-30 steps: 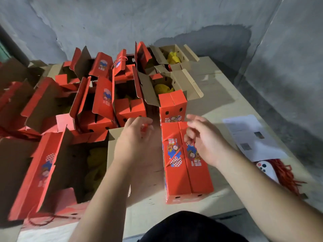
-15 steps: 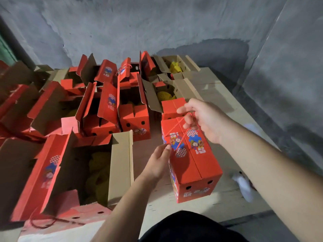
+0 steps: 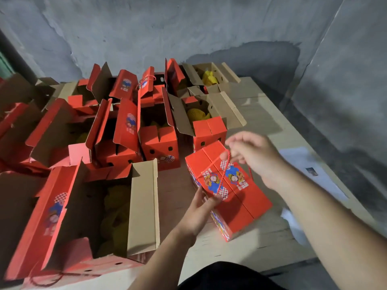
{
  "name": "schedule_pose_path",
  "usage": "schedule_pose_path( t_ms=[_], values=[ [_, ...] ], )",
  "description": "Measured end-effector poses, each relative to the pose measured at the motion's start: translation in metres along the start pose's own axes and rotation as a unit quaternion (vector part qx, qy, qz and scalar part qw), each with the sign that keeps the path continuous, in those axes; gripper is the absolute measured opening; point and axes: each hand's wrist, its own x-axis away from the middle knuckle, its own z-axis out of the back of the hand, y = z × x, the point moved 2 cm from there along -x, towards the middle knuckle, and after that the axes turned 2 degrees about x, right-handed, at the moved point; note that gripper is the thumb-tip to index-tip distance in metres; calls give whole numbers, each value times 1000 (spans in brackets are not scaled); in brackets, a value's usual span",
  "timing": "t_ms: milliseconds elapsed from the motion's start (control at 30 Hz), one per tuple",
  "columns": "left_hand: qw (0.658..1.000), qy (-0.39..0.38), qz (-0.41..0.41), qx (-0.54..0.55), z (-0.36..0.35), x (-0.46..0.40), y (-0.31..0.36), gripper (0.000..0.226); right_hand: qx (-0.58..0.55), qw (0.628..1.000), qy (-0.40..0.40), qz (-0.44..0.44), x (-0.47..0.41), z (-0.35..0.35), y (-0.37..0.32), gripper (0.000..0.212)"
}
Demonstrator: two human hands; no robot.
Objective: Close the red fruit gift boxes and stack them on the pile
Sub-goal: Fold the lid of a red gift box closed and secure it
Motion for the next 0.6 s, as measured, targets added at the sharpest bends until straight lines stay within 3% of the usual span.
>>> schedule_pose_path(
  t_ms=[100, 167, 233, 267, 333, 400, 500, 600],
  values=[
    [1000, 1, 12, -14, -12, -3, -15, 46, 77, 994, 67, -28, -4, 14, 43, 18],
    [1000, -8, 8, -23, -24, -5, -23, 66, 211, 969, 103, -75, -3, 34, 70, 53],
    [1000, 5, -1, -11, -34, -7, -27, 86, 307, 937, 57, -160, 9, 45, 100, 80],
    [1000, 9, -7, 4, -40, -9, -29, 95, 307, 929, 16, -204, 18, 44, 114, 83],
    [1000, 11, -9, 23, -52, -14, -32, 116, 238, 939, -39, -245, 35, 37, 136, 58],
    [1000, 7, -6, 23, -61, -19, -33, 127, 207, 956, -21, -209, 46, 36, 144, 34],
    [1000, 1, -13, 5, -71, -30, -27, 126, 197, 962, 11, -190, 53, 51, 143, 23],
    [1000, -12, -17, 14, -86, -45, -14, 108, 185, 966, 39, -176, 57, 74, 145, 16]
  ],
)
